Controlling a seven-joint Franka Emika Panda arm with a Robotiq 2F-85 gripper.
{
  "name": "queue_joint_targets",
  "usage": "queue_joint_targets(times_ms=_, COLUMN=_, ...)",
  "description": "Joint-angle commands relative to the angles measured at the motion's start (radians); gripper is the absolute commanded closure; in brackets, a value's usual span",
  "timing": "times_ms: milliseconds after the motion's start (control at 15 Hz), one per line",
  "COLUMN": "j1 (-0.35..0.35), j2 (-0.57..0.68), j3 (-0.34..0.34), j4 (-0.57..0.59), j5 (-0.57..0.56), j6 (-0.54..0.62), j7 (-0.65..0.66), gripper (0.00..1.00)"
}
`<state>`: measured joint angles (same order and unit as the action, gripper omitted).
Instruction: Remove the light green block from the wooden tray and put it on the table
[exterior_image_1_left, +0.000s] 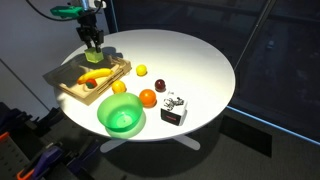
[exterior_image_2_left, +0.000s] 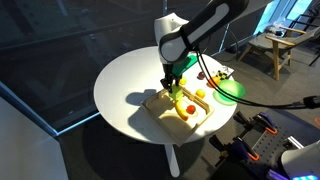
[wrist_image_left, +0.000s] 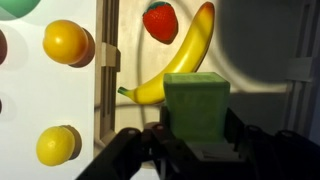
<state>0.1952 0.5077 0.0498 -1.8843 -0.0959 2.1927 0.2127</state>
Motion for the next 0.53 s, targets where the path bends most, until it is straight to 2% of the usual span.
queue_joint_targets(times_ms=0, j1=-0.036, j2=-0.029, j3=-0.011, j4=-0.014, j5=0.06, j6=-0.037, j7=0.029, gripper=0.71)
queue_joint_targets(times_ms=467, j1=-0.119, j2=-0.043, j3=-0.057, j4=-0.037, j5=0.139, j6=-0.009, j7=0.03, gripper=0.71)
